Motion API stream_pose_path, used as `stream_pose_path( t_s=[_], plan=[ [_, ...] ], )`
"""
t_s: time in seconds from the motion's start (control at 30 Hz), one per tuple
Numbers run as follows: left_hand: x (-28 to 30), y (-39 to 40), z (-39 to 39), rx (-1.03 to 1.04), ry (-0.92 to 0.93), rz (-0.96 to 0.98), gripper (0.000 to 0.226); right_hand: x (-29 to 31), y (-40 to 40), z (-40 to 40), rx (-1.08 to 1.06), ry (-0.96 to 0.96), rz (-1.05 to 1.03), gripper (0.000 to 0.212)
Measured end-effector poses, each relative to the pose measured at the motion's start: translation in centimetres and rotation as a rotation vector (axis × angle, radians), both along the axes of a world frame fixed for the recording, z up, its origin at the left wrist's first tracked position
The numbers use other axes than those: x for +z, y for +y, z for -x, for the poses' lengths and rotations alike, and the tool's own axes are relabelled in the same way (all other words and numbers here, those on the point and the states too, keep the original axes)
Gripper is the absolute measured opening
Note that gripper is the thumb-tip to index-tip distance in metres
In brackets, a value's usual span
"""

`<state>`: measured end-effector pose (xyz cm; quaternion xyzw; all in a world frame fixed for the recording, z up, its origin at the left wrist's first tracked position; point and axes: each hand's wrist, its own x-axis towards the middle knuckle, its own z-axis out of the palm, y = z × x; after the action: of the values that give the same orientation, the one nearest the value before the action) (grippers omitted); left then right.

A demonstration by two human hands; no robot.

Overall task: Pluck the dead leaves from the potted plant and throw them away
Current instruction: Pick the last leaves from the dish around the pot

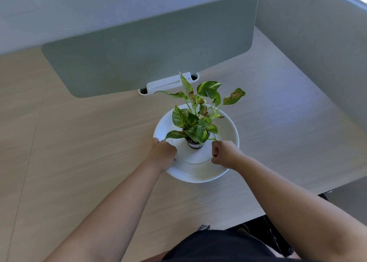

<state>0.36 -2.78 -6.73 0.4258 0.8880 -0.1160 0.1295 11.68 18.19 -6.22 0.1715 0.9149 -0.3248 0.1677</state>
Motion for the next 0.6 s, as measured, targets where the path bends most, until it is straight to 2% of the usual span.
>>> stream_pose_path(
  t_s=[0.27, 0.37, 0.43, 0.6],
  plan=[
    [0.0, 0.7, -0.3, -0.028, 0.079, 0.056, 0.024, 0.2, 0.0, -0.2, -0.028, 0.012, 0.008, 0.02],
    [0.2, 0.9, -0.2, 0.006, 0.03, 0.055, 0.021, 0.3, 0.1, -0.4, -0.07, 0.026, 0.048, 0.018],
    [0.4, 0.6, 0.1, 0.091, -0.08, -0.002, 0.021, 0.5, 0.3, -0.7, -0.107, 0.039, 0.078, 0.019],
    [1.6, -0.5, 0.2, 0.495, -0.311, -0.326, 0.015, 1.2, 1.6, -2.2, -0.263, 0.101, 0.133, 0.014]
  ],
)
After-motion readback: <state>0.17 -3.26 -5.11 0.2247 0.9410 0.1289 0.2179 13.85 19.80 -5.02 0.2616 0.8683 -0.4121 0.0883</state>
